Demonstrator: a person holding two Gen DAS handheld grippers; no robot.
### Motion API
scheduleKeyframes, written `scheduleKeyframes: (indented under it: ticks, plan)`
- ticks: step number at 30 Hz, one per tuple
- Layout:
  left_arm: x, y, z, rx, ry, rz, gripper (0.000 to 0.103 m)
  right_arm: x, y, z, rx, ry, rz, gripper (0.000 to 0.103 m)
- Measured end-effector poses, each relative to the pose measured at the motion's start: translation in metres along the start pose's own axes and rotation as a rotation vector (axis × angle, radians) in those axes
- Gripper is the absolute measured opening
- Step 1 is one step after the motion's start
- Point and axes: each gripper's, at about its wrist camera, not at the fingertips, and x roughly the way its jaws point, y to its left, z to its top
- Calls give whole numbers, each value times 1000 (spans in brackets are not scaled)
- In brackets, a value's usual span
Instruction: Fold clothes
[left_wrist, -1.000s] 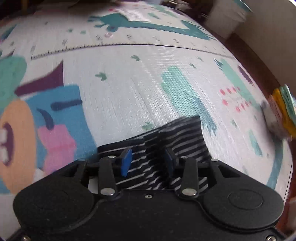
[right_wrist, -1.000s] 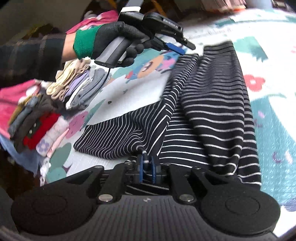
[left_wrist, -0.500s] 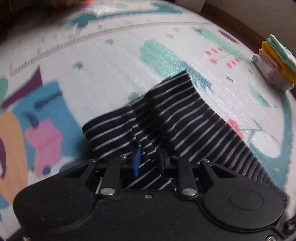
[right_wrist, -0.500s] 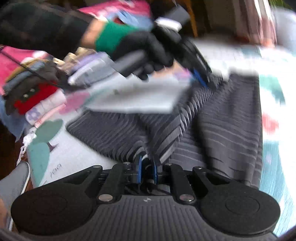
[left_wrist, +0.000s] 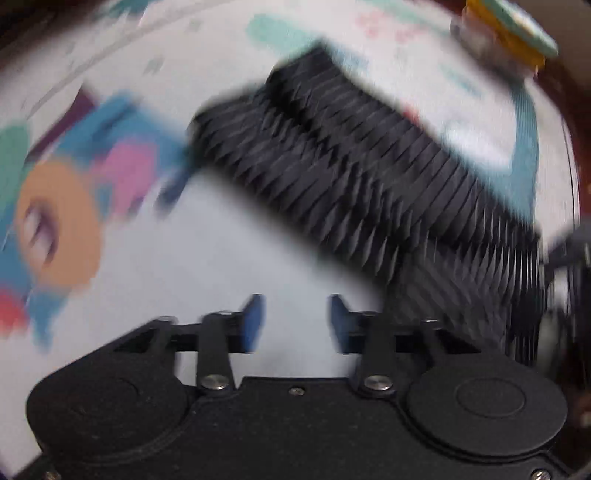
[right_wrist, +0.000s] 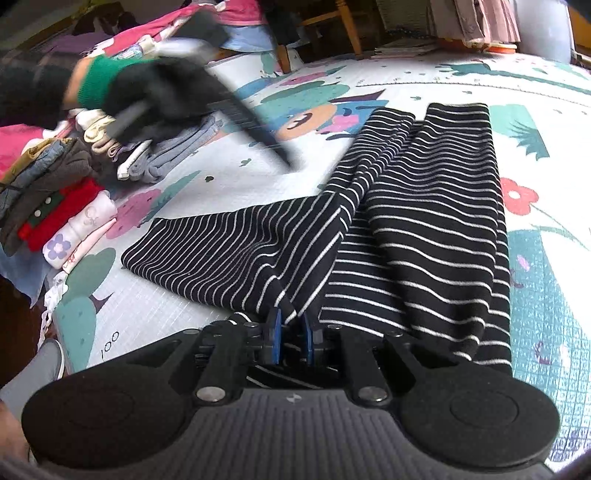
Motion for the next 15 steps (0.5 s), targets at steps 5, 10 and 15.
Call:
scheduleKeyframes:
  ticks: [5, 10, 15]
  plan:
    - [-20, 23, -91, -61, 127, 53, 48, 0, 2, -1, -8, 5, -3, 15]
    - [-20, 31, -143, -174, 135, 22, 47, 1, 4, -3, -15, 9, -9, 15]
    - [-15, 29, -158, -321, 100, -2, 45, 2, 5, -3, -29, 17, -16, 15]
